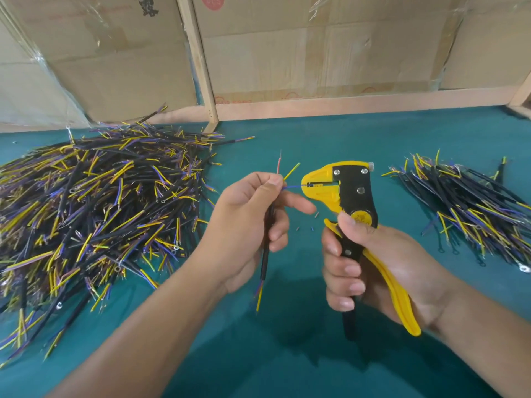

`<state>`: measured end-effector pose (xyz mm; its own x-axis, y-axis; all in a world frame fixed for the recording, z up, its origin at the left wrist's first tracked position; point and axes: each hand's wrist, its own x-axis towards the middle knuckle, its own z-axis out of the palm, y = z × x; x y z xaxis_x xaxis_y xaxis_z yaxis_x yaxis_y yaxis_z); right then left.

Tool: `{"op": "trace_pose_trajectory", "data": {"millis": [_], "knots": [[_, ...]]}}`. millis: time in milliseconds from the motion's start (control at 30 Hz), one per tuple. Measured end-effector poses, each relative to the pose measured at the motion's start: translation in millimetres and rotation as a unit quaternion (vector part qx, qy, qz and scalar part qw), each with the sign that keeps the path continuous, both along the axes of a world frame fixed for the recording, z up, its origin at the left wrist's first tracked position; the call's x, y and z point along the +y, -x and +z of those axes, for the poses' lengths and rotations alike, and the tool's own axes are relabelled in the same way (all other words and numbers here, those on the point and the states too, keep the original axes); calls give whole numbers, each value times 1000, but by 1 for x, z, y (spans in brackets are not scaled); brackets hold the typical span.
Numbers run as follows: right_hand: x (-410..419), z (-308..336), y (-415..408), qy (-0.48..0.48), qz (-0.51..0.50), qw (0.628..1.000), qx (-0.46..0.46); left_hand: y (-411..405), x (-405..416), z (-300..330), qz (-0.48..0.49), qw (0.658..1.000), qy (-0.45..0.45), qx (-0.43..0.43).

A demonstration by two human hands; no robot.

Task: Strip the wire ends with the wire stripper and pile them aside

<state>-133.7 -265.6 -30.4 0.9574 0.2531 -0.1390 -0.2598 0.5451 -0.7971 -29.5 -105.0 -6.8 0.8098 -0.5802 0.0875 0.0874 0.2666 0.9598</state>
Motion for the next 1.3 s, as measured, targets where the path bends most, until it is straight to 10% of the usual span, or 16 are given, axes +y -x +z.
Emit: {"op": "trace_pose_trajectory", "data": {"millis": [667,967,1300], "knots": [[-6,4,-2,51,-41,998,25,-10,3,-8,33,991,-81,-96],[-8,2,-4,41,-43,998,35,-10,10,-1,-58,998,-28,22],[-16,5,-4,105,-27,993,39,-23,16,-2,-2,987,-132,-95]]}}
